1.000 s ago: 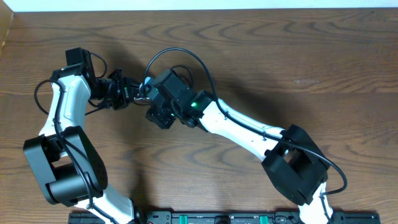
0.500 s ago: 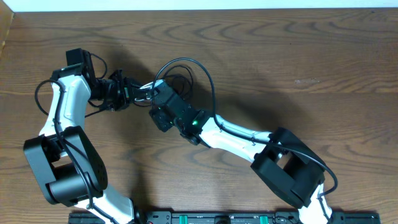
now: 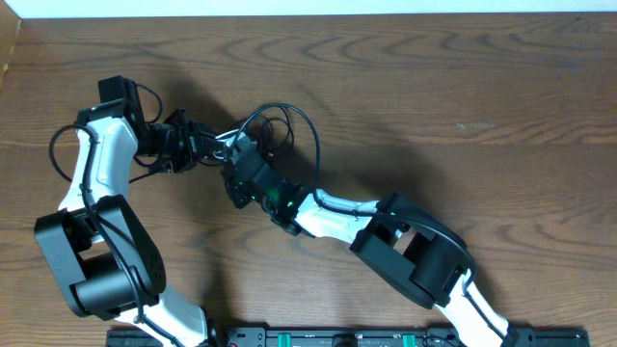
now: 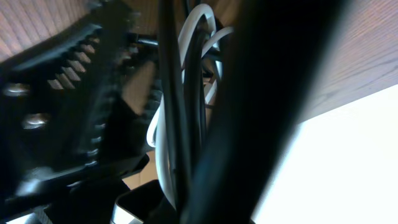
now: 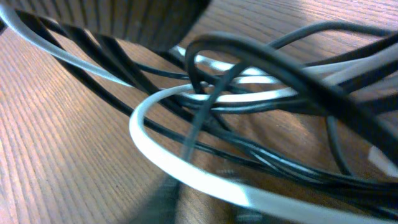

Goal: Untangle cables

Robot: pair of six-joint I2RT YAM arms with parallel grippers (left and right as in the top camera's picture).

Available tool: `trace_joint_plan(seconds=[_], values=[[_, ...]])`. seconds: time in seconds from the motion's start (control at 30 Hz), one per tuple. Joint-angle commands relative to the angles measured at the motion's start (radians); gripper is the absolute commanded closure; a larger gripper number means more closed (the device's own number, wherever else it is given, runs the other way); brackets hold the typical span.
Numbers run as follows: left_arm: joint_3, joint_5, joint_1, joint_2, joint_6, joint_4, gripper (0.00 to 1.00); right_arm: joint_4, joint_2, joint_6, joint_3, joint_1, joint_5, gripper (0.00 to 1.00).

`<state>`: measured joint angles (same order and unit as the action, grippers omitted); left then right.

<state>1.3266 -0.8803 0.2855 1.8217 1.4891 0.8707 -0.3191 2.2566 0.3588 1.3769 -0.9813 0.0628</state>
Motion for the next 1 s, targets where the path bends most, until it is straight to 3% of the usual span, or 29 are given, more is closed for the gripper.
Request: trace_joint_plan(seconds=[0.0,0.17,0.43,0.6,0.77,0.97], values=[[0.006,-0.072,-0.009,-0.006,0.001,0.011,0.92,0.010,0.026,-0.001,-0.005,-0.007,-0.025,0.99],[0.006,-0.022,-0.009,-0.006,0.002,0.011,0.92,0.124,-0.058,-0.043,-0.005,-0.002,-0.033,0.99],[0.006,0.058,-0.009,-0.006,0.010,0.010,0.92,0.446,-0.311,-0.190,-0.005,-0.002,-0.057,0.99],[0.006,0.101,-0.009,-0.006,0.017,0.010,0.92,0.590,-0.448,-0.297,-0.005,0.013,-0.228,0.99],[0.006,0.175,-0.009,-0.005,0.017,0.016,0.92,0.653,-0.565,-0.367,-0.005,0.046,-0.403,0.99],[0.006,0.199,-0.009,-0.006,0.008,0.042,0.92,0.660,-0.718,-0.385,-0.005,0.118,-0.440,0.99]])
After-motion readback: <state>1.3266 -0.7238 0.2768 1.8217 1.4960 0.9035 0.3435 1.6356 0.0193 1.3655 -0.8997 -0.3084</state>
